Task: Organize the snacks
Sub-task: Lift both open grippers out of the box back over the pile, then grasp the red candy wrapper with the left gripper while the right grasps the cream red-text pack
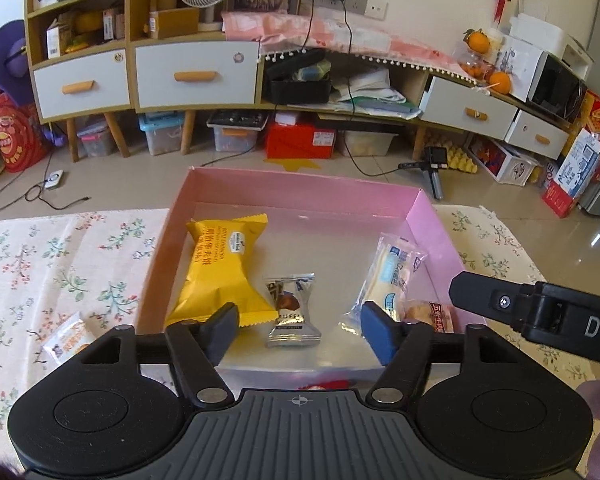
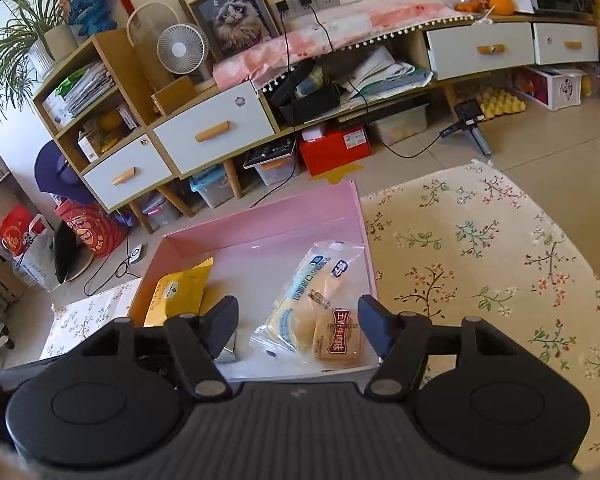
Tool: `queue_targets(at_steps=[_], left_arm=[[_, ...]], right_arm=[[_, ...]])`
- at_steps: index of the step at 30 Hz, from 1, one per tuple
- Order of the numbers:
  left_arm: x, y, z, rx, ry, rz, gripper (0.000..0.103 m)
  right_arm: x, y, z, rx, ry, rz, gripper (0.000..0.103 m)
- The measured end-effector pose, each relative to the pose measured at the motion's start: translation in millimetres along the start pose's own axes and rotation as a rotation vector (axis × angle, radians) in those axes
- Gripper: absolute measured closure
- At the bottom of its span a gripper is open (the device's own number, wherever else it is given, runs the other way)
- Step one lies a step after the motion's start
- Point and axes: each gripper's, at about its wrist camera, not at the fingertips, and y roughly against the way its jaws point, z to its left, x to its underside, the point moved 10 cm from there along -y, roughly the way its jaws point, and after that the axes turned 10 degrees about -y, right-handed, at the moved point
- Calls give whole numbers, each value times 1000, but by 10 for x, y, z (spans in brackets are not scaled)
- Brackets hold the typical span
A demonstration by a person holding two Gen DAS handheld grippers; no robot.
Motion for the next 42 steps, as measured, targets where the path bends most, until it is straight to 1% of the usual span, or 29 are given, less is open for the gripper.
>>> queue_targets(at_steps=[5, 9, 11, 12, 17, 19, 26, 29, 33, 38, 42], left_arm=[[48, 171, 33, -3, 1, 0, 27], [146, 317, 59, -7, -8, 9, 25], [197, 387, 78, -12, -13, 13, 21], [221, 424, 82, -13, -15, 15, 20], [370, 616, 116, -8, -15, 35, 14], [437, 691, 134, -9, -17, 42, 12], [717, 927, 217, -27, -23, 71, 6], [848, 1010, 279, -23, -7, 66, 5], [1016, 1074, 396, -21, 17, 85, 5], [1205, 1145, 521, -30, -1, 93, 5], [1358, 1196, 650, -53, -15, 98, 5]], right_arm=[[4, 95, 5, 5, 17, 9, 31], [41, 180, 33, 15, 55, 21, 25], [69, 221, 39, 25, 79, 27, 24], [85, 241, 44, 30, 93, 30, 23], [161, 360, 43, 41, 148, 39, 15], [192, 417, 42, 41, 167, 39, 11], [326, 563, 25, 36, 213, 59, 4], [367, 618, 9, 46, 239, 52, 2], [466, 658, -38, 55, 271, 64, 0], [603, 701, -84, 82, 345, 68, 0], [719, 728, -62, 78, 387, 74, 0]])
